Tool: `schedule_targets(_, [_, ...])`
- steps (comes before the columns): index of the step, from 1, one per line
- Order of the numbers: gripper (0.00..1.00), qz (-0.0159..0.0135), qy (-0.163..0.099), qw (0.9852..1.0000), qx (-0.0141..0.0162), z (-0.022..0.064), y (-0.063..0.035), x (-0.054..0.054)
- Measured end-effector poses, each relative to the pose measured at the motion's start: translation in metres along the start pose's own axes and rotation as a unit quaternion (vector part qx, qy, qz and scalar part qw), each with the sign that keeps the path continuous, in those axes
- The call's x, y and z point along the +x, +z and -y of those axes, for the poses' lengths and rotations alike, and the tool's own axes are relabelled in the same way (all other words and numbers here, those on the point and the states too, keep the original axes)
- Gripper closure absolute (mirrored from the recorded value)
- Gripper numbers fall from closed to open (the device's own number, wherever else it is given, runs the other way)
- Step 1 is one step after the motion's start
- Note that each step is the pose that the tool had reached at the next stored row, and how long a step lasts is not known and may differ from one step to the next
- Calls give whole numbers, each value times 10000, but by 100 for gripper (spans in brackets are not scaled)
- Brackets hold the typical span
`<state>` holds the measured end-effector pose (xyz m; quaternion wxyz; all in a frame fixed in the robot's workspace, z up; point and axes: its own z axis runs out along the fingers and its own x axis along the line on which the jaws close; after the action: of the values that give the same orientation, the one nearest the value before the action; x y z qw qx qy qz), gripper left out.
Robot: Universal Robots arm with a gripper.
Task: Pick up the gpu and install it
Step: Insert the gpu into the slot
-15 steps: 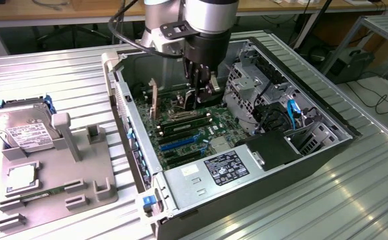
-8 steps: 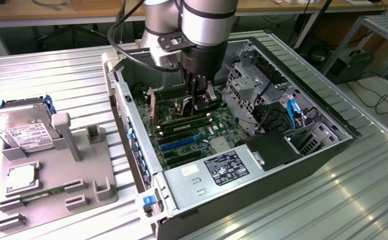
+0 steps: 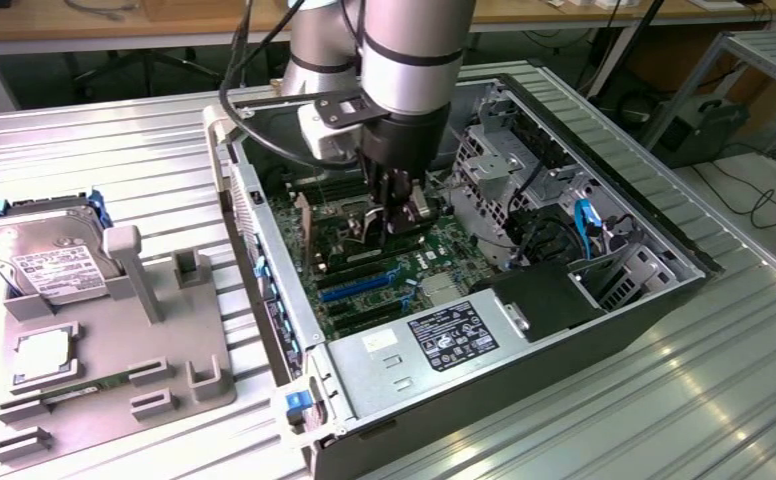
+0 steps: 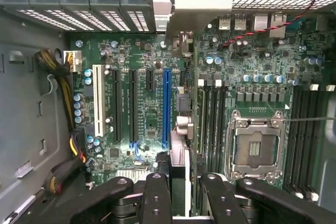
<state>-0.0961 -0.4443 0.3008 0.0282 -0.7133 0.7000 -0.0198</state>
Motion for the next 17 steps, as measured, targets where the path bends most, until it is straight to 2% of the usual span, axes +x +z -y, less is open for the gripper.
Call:
schedule_targets(2, [72, 37, -23, 10000, 1, -17, 56, 68])
schedule_targets(3, [72, 43, -30, 10000, 1, -28, 82, 70])
schedule_targets(10, [72, 53, -37, 10000, 1, -113, 259, 79])
schedule_targets(17, [72, 53, -36, 10000, 1, -177, 356, 121])
